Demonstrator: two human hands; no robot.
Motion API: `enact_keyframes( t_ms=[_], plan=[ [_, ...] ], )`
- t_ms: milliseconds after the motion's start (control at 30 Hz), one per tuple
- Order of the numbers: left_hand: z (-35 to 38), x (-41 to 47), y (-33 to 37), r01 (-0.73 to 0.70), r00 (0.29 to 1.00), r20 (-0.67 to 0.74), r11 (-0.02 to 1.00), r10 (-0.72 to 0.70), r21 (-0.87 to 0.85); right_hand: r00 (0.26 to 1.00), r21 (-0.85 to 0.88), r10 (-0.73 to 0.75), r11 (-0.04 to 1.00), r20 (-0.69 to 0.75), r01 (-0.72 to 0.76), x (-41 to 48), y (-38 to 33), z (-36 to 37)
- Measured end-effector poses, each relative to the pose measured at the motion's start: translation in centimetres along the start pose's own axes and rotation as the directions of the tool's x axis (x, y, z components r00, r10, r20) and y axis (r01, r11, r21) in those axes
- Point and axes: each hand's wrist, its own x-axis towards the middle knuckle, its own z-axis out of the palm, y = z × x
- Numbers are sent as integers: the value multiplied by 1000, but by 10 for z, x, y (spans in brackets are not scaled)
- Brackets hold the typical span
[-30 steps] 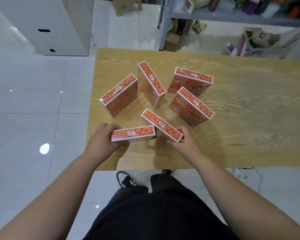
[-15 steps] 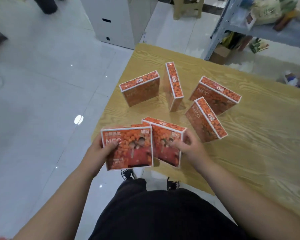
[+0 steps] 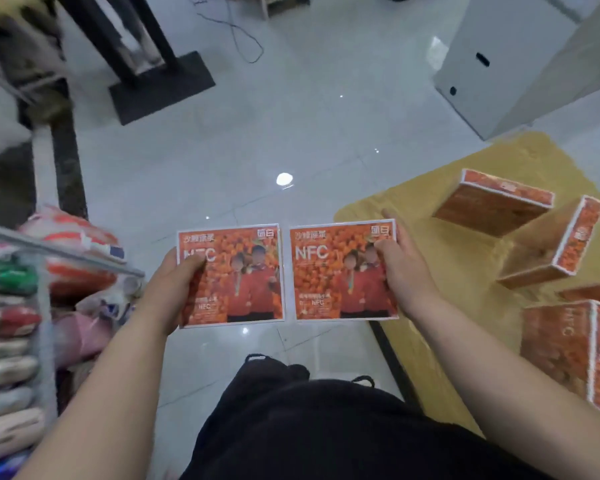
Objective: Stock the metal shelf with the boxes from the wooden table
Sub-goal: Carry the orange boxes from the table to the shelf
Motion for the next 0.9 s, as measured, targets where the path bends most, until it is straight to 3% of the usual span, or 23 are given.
enact_keyframes(
  t_ms=[133, 300, 533, 700, 900],
  plan=[
    [-71, -3, -6, -17, 990, -138, 991, -2, -136, 986, -48, -30, 998, 167, 39, 22, -44, 84],
    [-165, -14, -2, -86, 953, -303, 966, 8, -244, 912, -127, -46, 986, 407, 107, 47, -86, 207],
    [-280, -42, 0, -173, 790, -606, 914, -94, -367, 745, -161, -84, 955, 662, 251, 42, -145, 379],
    [-310, -56, 13, -265, 669, -722, 850, -177, -454, 535, -170, -58, 914, 843, 368, 63, -194, 473],
    [-331, -75, 70, -464, 365, -904, 798, -224, -385, 162, 46, -153, 850, 975, 525, 58, -292, 592]
  ],
)
